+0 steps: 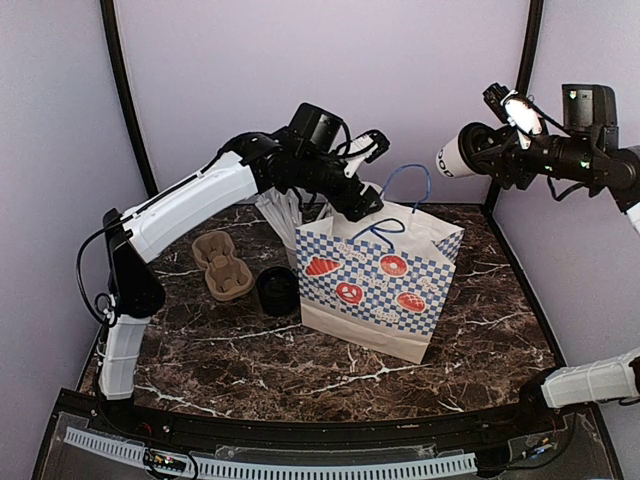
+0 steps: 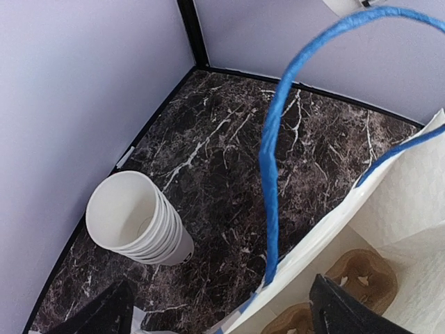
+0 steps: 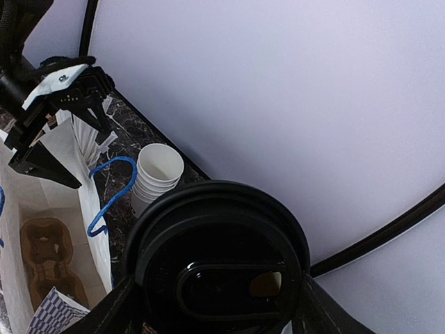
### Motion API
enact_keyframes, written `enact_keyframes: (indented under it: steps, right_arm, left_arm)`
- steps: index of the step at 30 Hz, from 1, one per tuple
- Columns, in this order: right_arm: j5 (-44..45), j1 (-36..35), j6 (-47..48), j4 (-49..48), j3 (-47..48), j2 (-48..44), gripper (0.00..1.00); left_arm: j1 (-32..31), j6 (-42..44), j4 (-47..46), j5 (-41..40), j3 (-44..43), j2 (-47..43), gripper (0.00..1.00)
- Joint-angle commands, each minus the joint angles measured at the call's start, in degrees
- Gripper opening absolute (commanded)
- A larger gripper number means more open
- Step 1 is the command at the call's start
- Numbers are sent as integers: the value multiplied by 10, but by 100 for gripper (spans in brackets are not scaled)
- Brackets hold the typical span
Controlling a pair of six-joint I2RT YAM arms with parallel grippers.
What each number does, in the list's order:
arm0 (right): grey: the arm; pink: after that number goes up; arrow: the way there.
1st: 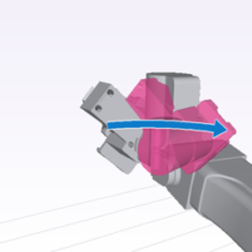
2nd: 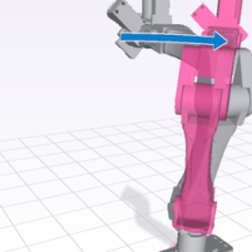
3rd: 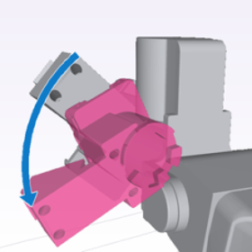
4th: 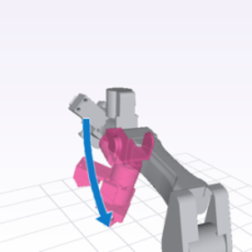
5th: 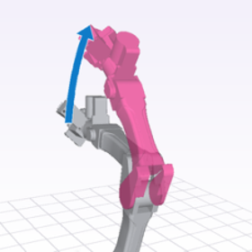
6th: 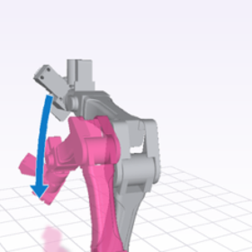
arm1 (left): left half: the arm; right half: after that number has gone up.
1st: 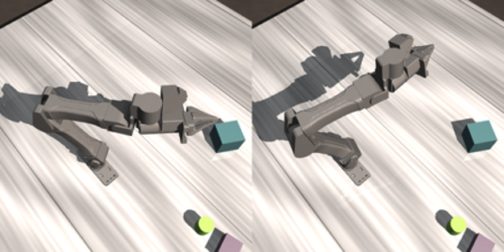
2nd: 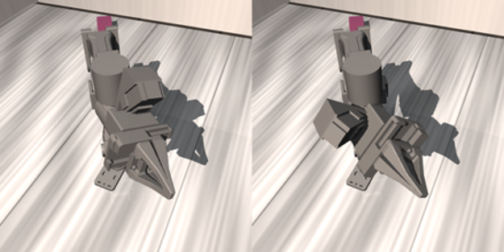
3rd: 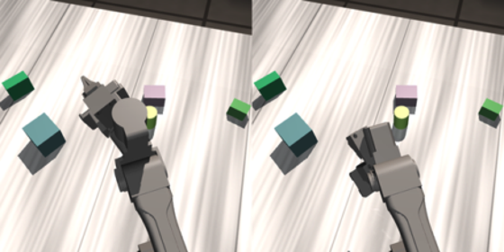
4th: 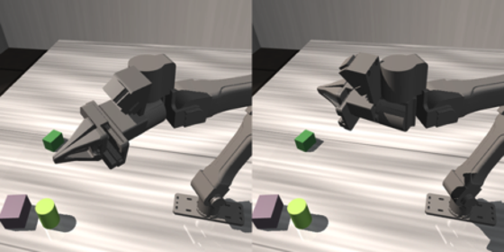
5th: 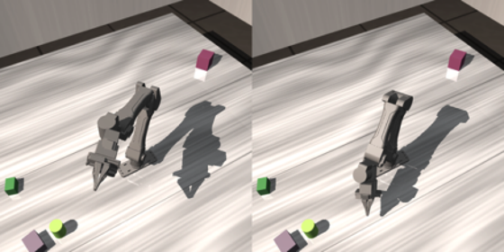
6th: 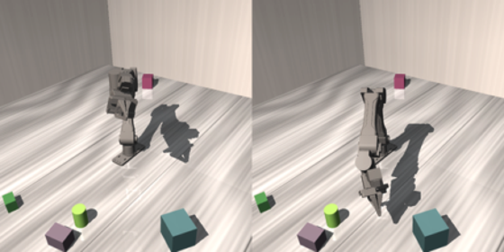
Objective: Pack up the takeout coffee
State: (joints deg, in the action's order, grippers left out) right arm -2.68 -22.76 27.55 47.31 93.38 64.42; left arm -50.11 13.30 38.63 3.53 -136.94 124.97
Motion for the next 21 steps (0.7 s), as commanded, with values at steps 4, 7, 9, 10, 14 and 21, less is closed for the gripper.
enact_keyframes:
  steps: [4, 7, 9, 10, 14, 21]
  right_arm:
    - [-1, 9, -15, -40, -8, -4, 61]
    - [-4, 11, -18, -41, -12, -4, 61]
    - [-7, 13, -19, -42, -14, -4, 61]
    - [-9, 13, -20, -42, -16, -4, 61]
    - [-11, 14, -18, -41, -20, -6, 61]
    - [-11, 15, -18, -38, -12, -7, 61]
  left_arm:
    - [0, 123, 32, 21, -25, 14, 79]
    - [0, 138, 32, 17, -24, 15, 68]
    - [0, 139, 34, 23, -29, 15, 57]
    - [1, 138, 38, 30, -32, 14, 51]
    - [0, 139, 52, 42, -36, 7, 32]
    - [-16, 143, 66, 31, -20, -19, 1]
